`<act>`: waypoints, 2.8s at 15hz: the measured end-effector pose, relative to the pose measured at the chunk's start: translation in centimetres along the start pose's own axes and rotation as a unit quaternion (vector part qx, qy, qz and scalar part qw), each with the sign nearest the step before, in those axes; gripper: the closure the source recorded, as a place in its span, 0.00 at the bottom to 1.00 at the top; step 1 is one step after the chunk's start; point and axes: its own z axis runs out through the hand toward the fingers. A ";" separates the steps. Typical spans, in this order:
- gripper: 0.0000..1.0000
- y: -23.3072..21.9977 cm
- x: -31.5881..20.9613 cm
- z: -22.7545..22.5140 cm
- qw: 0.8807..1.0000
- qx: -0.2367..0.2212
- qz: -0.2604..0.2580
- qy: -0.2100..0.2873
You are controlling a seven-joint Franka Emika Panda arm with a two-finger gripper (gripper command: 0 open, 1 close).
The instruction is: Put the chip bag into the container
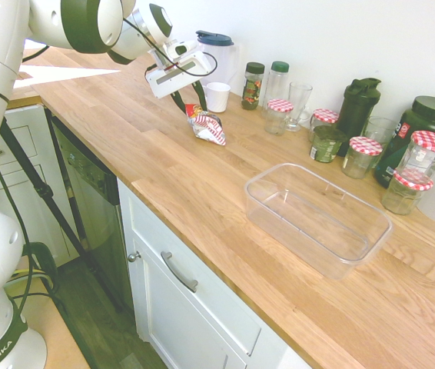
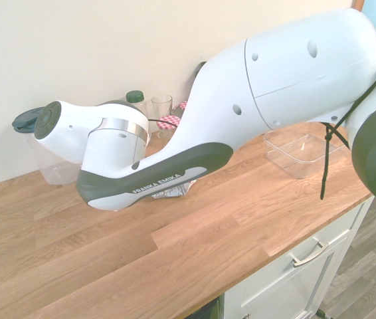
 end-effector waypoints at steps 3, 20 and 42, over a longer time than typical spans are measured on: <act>1.00 -0.2 -0.6 0.6 1.000 -0.003 0.002 0.004; 1.00 14.2 -0.2 -8.2 0.990 0.011 0.107 0.088; 1.00 54.4 1.2 7.6 0.960 0.134 0.244 -0.012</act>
